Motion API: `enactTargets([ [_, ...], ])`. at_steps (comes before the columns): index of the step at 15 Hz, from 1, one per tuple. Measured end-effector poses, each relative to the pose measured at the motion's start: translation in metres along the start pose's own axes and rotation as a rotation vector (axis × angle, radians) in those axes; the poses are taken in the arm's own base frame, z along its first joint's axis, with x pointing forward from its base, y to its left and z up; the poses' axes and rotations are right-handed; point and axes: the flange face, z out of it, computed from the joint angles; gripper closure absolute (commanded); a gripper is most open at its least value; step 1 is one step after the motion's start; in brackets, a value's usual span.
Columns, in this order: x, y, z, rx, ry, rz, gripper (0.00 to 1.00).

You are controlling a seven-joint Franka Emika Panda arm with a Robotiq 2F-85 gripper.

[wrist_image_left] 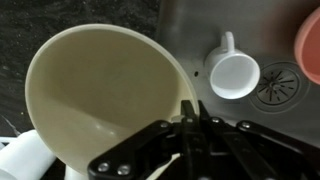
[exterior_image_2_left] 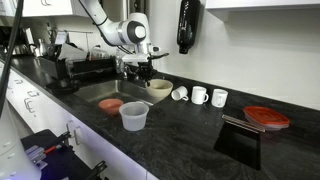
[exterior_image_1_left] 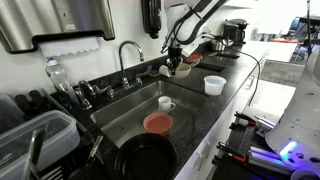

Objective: Pick the cream white bowl and put it in the sink

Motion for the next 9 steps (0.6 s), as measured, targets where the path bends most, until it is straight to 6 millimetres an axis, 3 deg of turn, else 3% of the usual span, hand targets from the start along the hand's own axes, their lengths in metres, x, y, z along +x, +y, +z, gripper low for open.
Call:
enactTargets([
  [4,-0.013,-0.049,-0.024,0.013,-0.018,-0.123,0.99],
  [9,-0.032,-0.087,-0.027,0.048,-0.031,-0.244,0.99],
])
